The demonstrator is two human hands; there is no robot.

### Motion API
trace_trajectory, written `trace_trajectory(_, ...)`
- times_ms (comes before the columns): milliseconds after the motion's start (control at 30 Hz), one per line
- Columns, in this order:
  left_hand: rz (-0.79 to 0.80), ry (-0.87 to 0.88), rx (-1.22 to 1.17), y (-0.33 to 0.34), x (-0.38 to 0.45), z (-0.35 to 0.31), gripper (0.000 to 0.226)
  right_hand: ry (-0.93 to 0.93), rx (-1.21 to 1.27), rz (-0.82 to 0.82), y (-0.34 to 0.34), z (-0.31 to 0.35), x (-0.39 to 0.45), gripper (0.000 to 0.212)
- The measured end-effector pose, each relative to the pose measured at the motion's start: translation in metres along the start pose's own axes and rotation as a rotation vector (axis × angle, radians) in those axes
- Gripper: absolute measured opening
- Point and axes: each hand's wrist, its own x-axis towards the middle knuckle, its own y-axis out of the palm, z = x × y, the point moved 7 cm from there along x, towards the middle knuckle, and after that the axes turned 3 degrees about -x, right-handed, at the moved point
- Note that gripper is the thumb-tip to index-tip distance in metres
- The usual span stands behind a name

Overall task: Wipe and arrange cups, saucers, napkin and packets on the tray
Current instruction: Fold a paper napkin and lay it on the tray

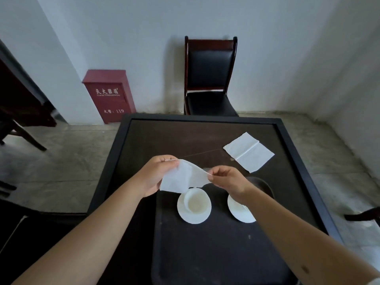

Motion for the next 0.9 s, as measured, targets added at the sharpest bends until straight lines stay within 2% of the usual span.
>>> trace_trajectory(133, -0.042, -0.012, -0.055, 0.012, -0.049, 0.015, 0.015, 0.030, 0.124, -0.075, 0.014, -0.012, -0.052, 0.013)
trace_trajectory(267, -0.055, -0.077, -0.024, 0.025, -0.087, 0.045, 0.022, 0.076, 0.140, -0.200, 0.018, -0.035, -0.097, 0.024)
trace_trajectory(433, -0.115, -0.138, -0.063, 0.034, -0.114, 0.092, 0.023, 0.213, 0.237, -0.215, 0.028, -0.078, -0.139, 0.008)
trace_trajectory(667, -0.144, -0.250, -0.052, 0.041, -0.138, 0.153, 0.021, 0.373, 0.162, -0.305, 0.030, -0.130, -0.168, 0.012)
trace_trajectory(733, -0.204, -0.294, -0.089, 0.039, -0.142, 0.168, 0.018, 0.403, 0.194, -0.345, 0.030, -0.140, -0.170, 0.014)
trace_trajectory(900, -0.203, -0.288, -0.086, 0.037, -0.142, 0.192, 0.015, 0.436, 0.302, -0.366, 0.036, -0.154, -0.169, 0.014)
